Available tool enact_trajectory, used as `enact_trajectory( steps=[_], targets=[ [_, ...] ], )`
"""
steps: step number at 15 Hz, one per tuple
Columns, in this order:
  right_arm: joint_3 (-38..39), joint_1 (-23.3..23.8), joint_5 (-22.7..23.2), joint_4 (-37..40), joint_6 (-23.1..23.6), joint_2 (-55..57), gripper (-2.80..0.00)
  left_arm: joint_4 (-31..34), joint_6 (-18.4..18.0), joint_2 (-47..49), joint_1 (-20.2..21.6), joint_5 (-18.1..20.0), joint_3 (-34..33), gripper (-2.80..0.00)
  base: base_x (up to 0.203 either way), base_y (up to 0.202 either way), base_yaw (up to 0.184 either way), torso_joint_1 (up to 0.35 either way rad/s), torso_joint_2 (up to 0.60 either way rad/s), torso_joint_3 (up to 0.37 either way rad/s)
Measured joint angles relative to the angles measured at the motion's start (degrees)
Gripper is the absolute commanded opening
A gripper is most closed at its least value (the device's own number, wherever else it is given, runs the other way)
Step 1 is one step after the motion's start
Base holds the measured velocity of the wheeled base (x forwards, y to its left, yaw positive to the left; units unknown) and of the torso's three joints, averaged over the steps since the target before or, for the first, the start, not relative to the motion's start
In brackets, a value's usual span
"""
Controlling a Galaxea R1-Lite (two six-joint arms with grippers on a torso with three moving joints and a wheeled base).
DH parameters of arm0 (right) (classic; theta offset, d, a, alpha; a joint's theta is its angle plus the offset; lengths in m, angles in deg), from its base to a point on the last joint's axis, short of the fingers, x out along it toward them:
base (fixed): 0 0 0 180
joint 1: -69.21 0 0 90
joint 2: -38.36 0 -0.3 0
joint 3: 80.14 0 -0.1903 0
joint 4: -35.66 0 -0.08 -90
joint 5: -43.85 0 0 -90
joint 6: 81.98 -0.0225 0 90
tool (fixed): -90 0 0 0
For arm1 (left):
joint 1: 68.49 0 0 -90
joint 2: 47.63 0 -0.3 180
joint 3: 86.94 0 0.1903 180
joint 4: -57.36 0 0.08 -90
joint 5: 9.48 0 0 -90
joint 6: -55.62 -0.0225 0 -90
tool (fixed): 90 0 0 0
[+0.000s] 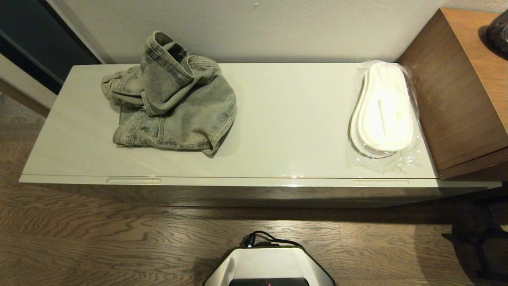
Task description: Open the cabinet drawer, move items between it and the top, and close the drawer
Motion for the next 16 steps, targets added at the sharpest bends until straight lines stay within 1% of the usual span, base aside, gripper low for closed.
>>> enact_trajectory(
  steps=[2,4,6,7,8,9,11,12,14,16],
  targets=[
    [0.00,0.00,0.01,-0.01,0.00,0.00,-2.80,0.27,-4.41,-5.60,0.02,-1.44,-4.26,-2.80,0.000,0.000,0.000,0.000,0.00,0.000],
    [0.00,0.05,0.02,0.01,0.00,0.00,-2.80,-0.12,-9.97,-9.52,0.06,-4.86,-6.94,-2.80,0.000,0.000,0.000,0.000,0.00,0.000],
    [0.00,-0.02,0.02,0.00,-0.02,0.00,-2.80,-0.04,-11.32,-11.24,0.09,-7.51,-7.26,-2.80,0.000,0.000,0.000,0.000,0.00,0.000],
    [0.00,-0.02,0.02,-0.01,-0.01,0.00,-2.80,0.24,-11.67,-11.75,0.09,-10.04,-6.72,-2.80,0.000,0.000,0.000,0.000,0.00,0.000],
    [0.00,-0.02,0.00,-0.02,-0.02,0.00,-2.80,-0.29,-11.67,-12.10,0.09,-12.87,-6.55,-2.80,0.000,0.000,0.000,0.000,0.00,0.000],
    [0.05,-0.10,-0.02,0.19,0.00,-0.02,-2.80,-2.31,-11.71,-12.33,-0.08,-17.62,-7.62,-2.80,0.000,0.000,0.000,0.000,0.00,0.000],
    [-0.05,-0.02,0.07,-0.05,0.02,0.00,-2.80,-8.50,-12.11,-12.49,0.09,-16.93,-10.69,-2.80,0.000,0.000,0.000,0.000,0.00,0.000],
    [0.02,-0.06,-0.01,0.02,0.00,0.00,-2.80,-14.12,-12.44,-12.53,0.06,-16.86,-13.24,-2.80,0.000,0.000,0.000,0.000,0.00,0.000],
    [0.00,0.07,0.00,0.00,-0.01,0.00,-2.80,-27.94,-14.14,-12.58,-0.05,-16.79,-21.17,-2.80,0.000,0.000,0.000,0.000,0.00,0.000],
    [0.00,-0.03,0.01,-0.01,0.00,0.00,-2.80,-43.23,-16.79,-12.58,0.14,-16.60,-29.78,-2.80,0.000,0.000,0.000,0.000,0.00,0.000]
  ],
)
